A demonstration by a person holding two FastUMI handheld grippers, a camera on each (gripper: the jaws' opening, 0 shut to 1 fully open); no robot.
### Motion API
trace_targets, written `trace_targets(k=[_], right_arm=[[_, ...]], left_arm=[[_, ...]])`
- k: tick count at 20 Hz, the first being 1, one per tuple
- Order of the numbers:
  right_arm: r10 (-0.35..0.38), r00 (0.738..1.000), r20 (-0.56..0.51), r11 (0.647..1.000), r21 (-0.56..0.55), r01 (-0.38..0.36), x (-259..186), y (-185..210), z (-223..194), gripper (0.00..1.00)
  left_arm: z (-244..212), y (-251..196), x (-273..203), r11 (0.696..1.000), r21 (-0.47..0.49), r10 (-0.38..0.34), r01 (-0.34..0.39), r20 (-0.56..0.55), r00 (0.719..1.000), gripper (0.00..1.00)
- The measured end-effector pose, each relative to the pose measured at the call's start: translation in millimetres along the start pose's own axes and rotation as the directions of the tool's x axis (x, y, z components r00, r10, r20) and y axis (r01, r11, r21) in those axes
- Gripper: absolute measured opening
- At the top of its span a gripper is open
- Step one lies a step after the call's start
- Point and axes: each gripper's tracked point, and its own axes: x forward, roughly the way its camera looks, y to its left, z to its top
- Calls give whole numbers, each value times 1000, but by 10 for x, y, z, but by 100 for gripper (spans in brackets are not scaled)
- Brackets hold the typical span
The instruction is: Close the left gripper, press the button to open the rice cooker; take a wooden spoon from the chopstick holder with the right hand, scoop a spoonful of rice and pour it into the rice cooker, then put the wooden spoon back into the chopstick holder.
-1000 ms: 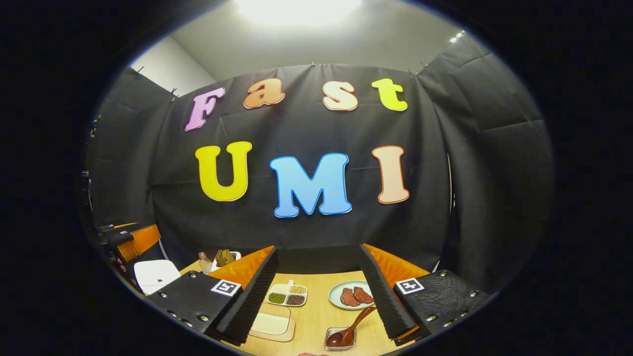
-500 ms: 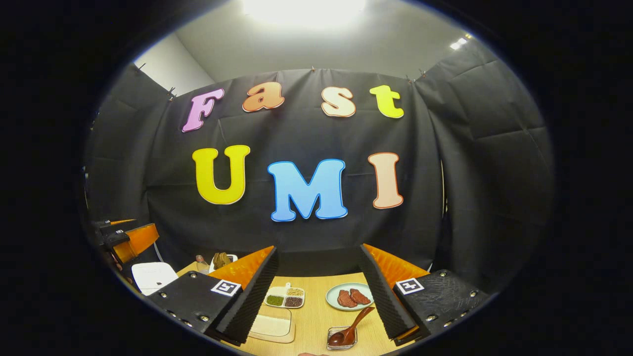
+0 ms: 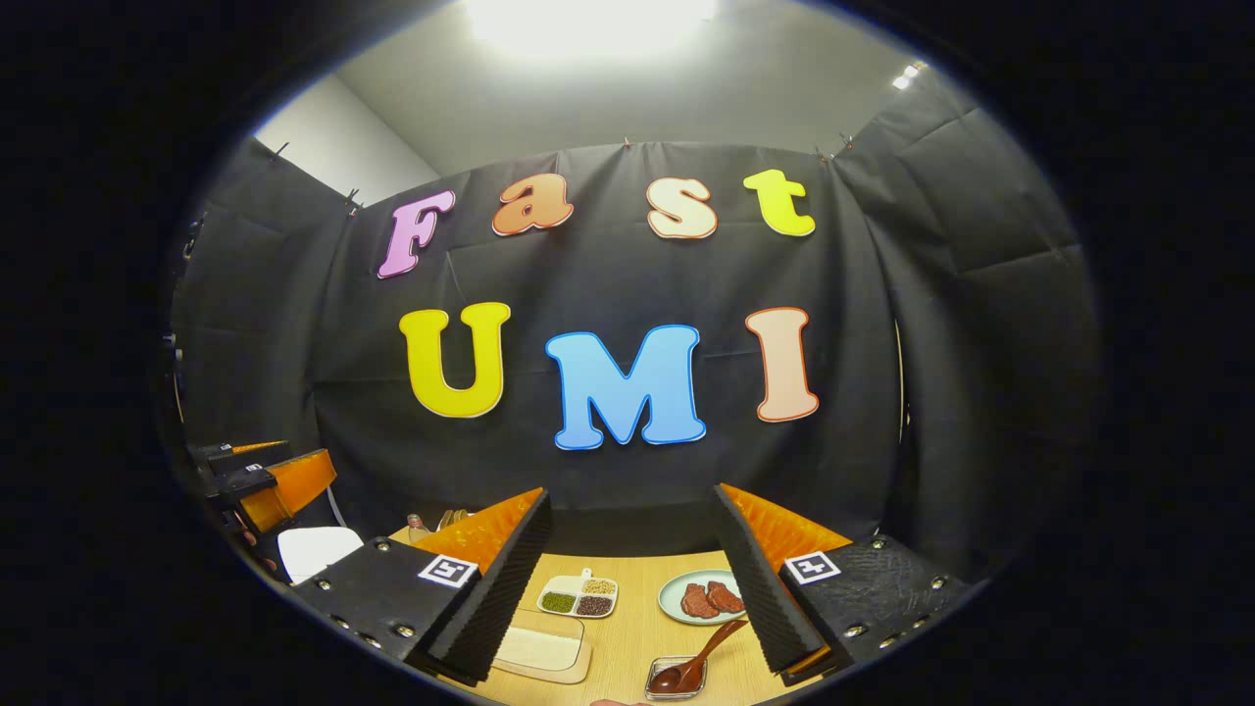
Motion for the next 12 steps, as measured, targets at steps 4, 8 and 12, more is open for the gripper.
trace_targets(k=[4, 8, 12], right_arm=[[40, 999, -13, 999, 29, -39, 37, -248, 47, 98], [40, 999, -12, 999, 34, -40, -42, -647, 48, 98], [8, 1000, -21, 999, 47, -7, -165, -1208, 23, 98]], left_arm=[[62, -331, -13, 1000, -11, 16, -16, 4, 1000, 96], [73, -846, -43, 999, -28, -18, 19, 7, 1000, 95], [3, -1413, -93, 999, -27, -43, 43, 1, 999, 96]])
